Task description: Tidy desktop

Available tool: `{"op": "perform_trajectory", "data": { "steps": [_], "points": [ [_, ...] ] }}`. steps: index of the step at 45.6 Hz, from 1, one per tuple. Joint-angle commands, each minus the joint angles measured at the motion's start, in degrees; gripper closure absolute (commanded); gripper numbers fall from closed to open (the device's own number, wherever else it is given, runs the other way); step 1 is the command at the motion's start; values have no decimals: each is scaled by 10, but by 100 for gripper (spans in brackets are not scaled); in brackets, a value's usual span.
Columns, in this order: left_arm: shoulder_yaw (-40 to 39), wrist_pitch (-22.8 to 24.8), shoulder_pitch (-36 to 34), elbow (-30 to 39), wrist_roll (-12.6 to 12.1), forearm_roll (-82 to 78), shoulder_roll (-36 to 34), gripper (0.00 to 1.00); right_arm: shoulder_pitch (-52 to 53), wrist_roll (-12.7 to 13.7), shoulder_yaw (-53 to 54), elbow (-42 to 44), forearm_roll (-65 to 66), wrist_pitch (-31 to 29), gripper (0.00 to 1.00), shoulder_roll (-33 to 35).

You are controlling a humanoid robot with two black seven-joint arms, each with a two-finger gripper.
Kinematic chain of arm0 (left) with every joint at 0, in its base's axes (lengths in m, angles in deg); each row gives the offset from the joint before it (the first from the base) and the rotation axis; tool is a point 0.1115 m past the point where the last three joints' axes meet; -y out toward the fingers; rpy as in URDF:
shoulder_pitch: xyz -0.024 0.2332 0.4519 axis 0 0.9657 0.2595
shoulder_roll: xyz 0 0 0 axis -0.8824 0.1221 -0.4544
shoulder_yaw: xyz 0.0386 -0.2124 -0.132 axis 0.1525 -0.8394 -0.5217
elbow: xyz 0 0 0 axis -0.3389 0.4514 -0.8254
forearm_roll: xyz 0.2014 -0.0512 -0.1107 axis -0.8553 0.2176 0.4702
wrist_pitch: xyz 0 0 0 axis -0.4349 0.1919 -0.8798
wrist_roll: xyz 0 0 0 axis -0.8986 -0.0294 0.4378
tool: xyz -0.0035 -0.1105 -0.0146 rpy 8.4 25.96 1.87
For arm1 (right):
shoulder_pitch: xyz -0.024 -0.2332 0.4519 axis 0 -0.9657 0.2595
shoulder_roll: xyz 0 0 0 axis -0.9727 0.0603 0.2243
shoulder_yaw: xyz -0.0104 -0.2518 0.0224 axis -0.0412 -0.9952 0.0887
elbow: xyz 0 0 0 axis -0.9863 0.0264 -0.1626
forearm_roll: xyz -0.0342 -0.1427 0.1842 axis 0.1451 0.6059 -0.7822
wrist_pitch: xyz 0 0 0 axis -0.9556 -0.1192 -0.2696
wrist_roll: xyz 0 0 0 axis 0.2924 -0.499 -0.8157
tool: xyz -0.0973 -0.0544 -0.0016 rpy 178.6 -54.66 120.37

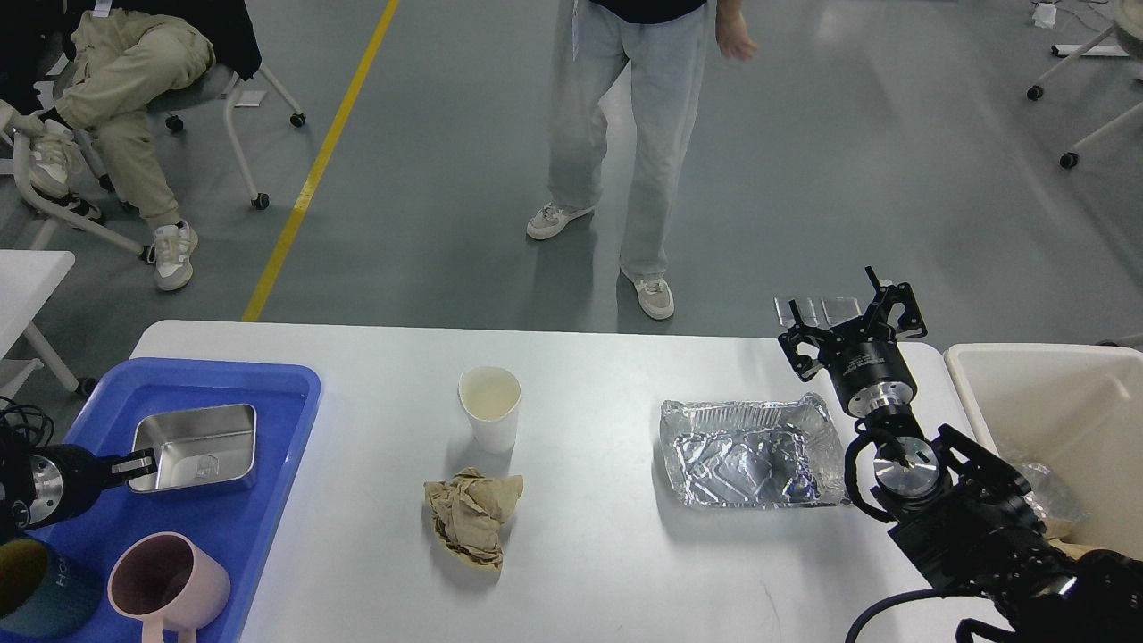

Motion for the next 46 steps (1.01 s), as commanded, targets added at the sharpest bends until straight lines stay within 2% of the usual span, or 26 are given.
{"op": "perform_trajectory", "data": {
  "steps": [1, 12, 14, 16, 23, 26, 33, 42, 46],
  "points": [
    [-1, 0, -1, 0, 0, 0, 0, 70, 0, 0, 0, 0, 0, 0, 0, 0],
    [-2, 0, -5, 6, 1, 25, -8, 39, 0, 0, 0, 0, 0, 0, 0, 0],
    [-2, 2, -6, 8, 7, 27, -13, 37, 1, 0, 0, 0, 0, 0, 0, 0],
    [-2, 3, -6, 11, 22, 27, -20, 35, 2, 0, 0, 0, 0, 0, 0, -1],
    [-2, 13, -14, 39, 119, 28, -61, 27, 4, 0, 0, 0, 0, 1, 0, -4],
    [-3, 14, -32, 54, 137, 29, -82, 25, 5, 0, 0, 0, 0, 1, 0, -4],
    [-27, 24, -91, 89, 137, 46, -112, 21, 7, 0, -1, 0, 0, 2, 0, -4],
    [-124, 138, -192, 106, 119, 54, -120, 21, 11, 0, -1, 0, 0, 4, 0, -4],
    [-177, 159, -222, 107, 104, 54, -109, 20, 13, 0, -1, 0, 0, 5, 0, -1]
  ]
}}
